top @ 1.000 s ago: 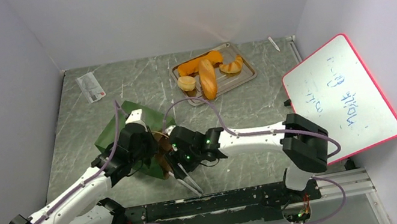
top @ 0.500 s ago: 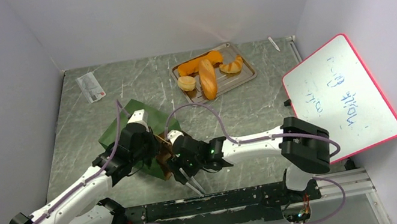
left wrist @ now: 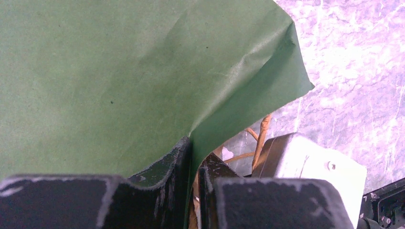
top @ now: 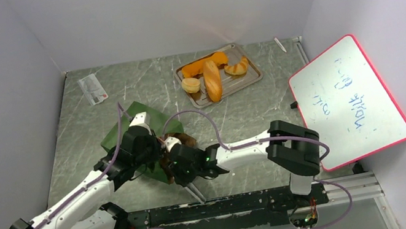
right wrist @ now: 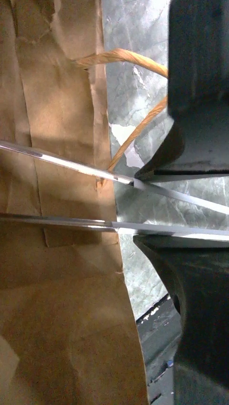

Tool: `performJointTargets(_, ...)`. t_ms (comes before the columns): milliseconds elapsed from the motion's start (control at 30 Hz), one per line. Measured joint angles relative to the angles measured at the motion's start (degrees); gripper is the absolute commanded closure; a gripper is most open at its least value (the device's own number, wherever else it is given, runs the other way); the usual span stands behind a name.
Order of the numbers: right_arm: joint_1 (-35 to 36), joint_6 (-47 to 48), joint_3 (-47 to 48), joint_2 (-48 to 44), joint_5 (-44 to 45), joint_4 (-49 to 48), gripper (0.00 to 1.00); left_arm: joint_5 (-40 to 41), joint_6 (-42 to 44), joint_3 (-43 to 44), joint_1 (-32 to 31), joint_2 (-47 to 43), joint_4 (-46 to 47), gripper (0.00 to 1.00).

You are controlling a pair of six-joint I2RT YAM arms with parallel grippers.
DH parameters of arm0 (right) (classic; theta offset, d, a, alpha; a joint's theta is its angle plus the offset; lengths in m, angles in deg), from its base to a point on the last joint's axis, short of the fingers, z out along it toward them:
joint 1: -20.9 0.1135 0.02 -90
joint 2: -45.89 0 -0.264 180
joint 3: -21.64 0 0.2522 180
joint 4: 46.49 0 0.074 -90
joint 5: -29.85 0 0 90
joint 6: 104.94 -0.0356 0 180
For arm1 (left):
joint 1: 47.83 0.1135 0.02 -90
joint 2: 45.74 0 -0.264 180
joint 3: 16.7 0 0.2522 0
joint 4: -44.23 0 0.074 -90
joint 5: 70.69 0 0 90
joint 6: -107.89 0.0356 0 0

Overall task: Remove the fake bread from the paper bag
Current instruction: Pick up the clamp at the center of the board.

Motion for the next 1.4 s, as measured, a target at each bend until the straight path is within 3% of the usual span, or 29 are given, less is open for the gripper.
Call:
performJointTargets(200, 0.11, -1.77, 1.77, 0.74, -0.28, 1.75, 0.91, 0.24, -0.46, -0.57, 0.0, -0.44, 0.02, 0.93)
performJointTargets(433, 0.09, -2.69, 4.13, 0.76, -0.07, 7.93, 1.0, 1.27, -2.1, -0.79, 0.0, -0.52, 0.28, 0.93)
performJointTargets(933, -0.61, -4.44, 3.72, -8.98, -1.05, 16.59, 1.0, 6.75, -6.69, -0.76, -0.63, -6.32, -3.65, 0.93)
performJointTargets(1400, -0.68, -5.09, 0.59, -15.96, -4.17, 22.21, 1.0, 6.86, -8.87, 2.64, -2.67, -3.1, -3.65, 0.93)
